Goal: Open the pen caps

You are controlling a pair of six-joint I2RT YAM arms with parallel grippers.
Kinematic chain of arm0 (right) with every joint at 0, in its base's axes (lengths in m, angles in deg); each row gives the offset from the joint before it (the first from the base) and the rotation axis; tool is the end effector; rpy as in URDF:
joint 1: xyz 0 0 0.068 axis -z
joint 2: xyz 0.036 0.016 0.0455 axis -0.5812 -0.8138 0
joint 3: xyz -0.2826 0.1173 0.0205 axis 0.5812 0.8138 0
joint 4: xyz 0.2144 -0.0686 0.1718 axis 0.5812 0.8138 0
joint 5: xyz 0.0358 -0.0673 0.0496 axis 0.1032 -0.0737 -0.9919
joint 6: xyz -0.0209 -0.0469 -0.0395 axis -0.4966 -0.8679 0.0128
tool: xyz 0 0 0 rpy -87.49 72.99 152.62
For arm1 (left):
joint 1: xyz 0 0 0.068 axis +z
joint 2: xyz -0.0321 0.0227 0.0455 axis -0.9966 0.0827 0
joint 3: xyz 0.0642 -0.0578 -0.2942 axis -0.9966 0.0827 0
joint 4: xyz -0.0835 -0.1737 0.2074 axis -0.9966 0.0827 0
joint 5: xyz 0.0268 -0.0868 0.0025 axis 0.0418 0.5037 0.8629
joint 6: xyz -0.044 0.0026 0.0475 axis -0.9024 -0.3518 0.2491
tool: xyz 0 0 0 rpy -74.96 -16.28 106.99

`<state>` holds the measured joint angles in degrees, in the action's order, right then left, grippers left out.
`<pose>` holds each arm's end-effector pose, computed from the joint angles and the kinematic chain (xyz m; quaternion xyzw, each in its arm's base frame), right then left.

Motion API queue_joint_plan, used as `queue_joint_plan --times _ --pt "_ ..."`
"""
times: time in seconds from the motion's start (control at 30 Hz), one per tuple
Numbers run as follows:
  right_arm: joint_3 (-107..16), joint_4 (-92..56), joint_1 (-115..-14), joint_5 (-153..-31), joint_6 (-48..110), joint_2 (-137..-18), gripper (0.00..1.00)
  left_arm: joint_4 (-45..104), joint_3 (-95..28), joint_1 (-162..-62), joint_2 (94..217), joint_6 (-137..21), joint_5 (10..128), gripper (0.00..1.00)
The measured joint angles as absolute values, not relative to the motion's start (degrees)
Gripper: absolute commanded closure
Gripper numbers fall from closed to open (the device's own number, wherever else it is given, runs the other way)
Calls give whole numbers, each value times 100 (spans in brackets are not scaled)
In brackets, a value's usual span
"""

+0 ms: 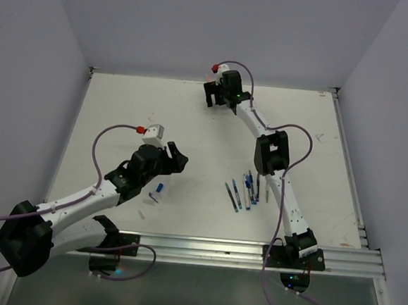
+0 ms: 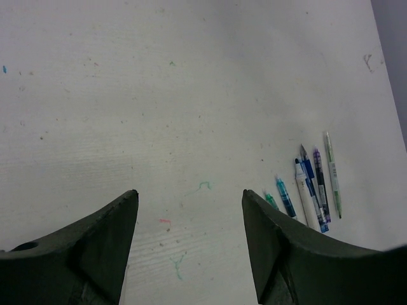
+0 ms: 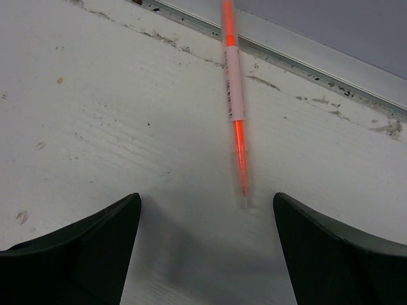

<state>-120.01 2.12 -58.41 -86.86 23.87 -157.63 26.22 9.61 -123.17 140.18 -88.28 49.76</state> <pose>0.6286 0.2678 0.1465 -0.1875 0.8561 0.1138 0.4680 0.1972 -0.1415 0.2293 -0.0802 0.8437 -0.2767 0.4530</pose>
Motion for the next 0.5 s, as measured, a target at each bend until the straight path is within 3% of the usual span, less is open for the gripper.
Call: queue_joint_plan --times 0.5 --pt "-12202 -33 -5838 -8668 2243 -15975 32 2626 961 -12317 13286 -8727 4925 31"
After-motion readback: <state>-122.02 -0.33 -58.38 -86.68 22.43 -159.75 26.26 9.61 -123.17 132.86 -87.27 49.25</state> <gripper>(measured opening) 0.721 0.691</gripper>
